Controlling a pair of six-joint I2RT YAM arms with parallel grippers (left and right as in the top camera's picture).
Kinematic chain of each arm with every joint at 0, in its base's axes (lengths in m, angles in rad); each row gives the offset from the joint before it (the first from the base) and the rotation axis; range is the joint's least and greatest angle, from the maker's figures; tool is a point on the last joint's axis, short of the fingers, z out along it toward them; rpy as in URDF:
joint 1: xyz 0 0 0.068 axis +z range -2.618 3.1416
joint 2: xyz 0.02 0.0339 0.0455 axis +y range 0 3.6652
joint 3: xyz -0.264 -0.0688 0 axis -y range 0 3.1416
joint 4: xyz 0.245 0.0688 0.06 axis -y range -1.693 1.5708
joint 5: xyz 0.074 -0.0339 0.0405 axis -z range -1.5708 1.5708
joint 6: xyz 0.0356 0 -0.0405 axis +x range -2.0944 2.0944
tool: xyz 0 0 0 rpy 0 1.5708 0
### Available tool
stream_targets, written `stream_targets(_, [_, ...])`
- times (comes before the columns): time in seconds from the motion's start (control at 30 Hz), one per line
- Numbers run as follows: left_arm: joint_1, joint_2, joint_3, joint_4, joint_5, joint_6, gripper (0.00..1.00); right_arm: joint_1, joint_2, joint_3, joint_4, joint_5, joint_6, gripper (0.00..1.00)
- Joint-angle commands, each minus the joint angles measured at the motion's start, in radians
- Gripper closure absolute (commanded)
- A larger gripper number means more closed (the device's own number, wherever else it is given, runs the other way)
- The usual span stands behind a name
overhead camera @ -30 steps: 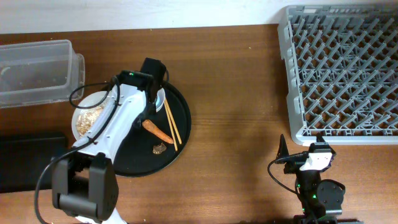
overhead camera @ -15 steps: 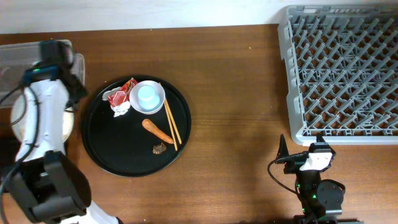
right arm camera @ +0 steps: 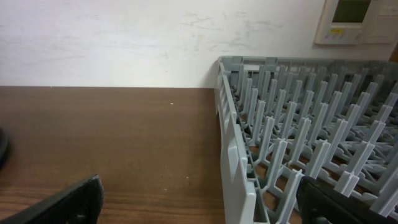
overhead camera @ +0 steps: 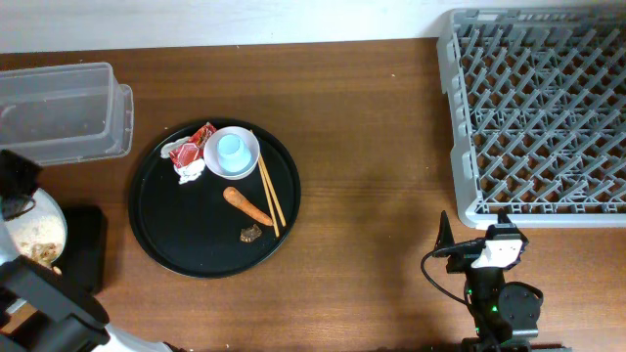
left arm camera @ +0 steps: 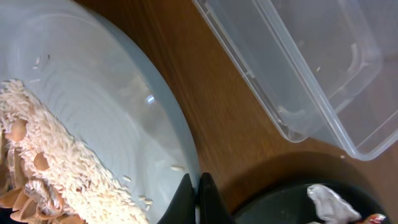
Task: Sort waste into correct bins and load items into the dishwasher rack
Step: 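Lift the plate with the left gripper and tip rice into the black bin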
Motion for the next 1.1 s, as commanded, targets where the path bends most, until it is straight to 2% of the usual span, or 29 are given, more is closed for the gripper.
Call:
stream_targets(0.0, [0.066,0.001,0.021,0.018,0.172,-0.002,0.99,-0.006,-0.006,-0.005,-0.007,0.012,-0.003,0.02])
stream_targets(0.17, [0.172,0.001,0.021,0.035,0.487,-0.002,0.99,-0.006,-0.006,-0.005,-0.006,0.012,-0.003,0.02])
stream_targets(0.23, [0.209,0.001,0.021,0.031,0.565,-0.003,0.99,-0.006,-0.006,-0.005,-0.006,0.012,-0.003,0.02])
stream_targets(0.33, [0.26,0.001,0.021,-0.028,0.593,-0.046,0.99,-0.006,-0.006,-0.005,-0.006,0.012,-0.003,0.01])
stream_targets(0.4, [0.29,0.001,0.021,-0.055,0.538,-0.055,0.99,-0.006,-0.006,-0.005,-0.006,0.012,-0.003,0.02])
stream_targets(0.47, [0.317,0.001,0.021,-0.073,0.569,-0.062,0.99,-0.006,-0.006,-0.005,-0.006,0.011,-0.003,0.02])
stream_targets(0.5, [0.327,0.002,0.02,-0.06,0.508,-0.062,0.99,-0.006,-0.006,-0.005,-0.007,0.012,-0.003,0.02])
stream_targets(0.53, [0.334,0.002,0.02,-0.066,0.508,-0.061,0.99,-0.006,-0.006,-0.005,-0.006,0.012,-0.003,0.01])
stream_targets(0.57, [0.345,0.002,0.02,-0.076,0.637,-0.046,0.99,-0.006,-0.006,-0.005,-0.006,0.012,-0.003,0.02])
stream_targets(0.63, [0.346,0.003,0.02,-0.005,0.789,-0.012,0.99,-0.006,-0.006,-0.005,-0.006,0.012,-0.003,0.02])
stream_targets(0.7, [0.346,0.003,0.02,0.04,0.877,-0.005,0.99,-0.006,-0.006,-0.005,-0.006,0.012,-0.003,0.02])
stream_targets(0.83, [0.347,0.003,0.02,0.037,0.864,-0.002,1.0,-0.006,-0.006,-0.005,-0.006,0.012,-0.003,0.02])
stream_targets(0.9, [0.361,0.003,0.02,0.025,0.846,-0.045,1.0,-0.006,-0.006,-0.005,-0.006,0.012,-0.003,0.02])
stream_targets(0.97, [0.375,0.003,0.02,0.063,0.875,-0.002,0.99,-0.006,-0.006,-0.005,-0.007,0.012,-0.003,0.02])
stream_targets(1.0, [0.386,0.003,0.02,0.045,0.892,-0.027,0.99,-0.006,-0.006,-0.005,-0.006,0.012,-0.003,0.02])
stream_targets(1.07, [0.392,0.003,0.02,0.061,0.84,-0.024,1.0,-0.006,-0.006,-0.005,-0.007,0.012,-0.003,0.01])
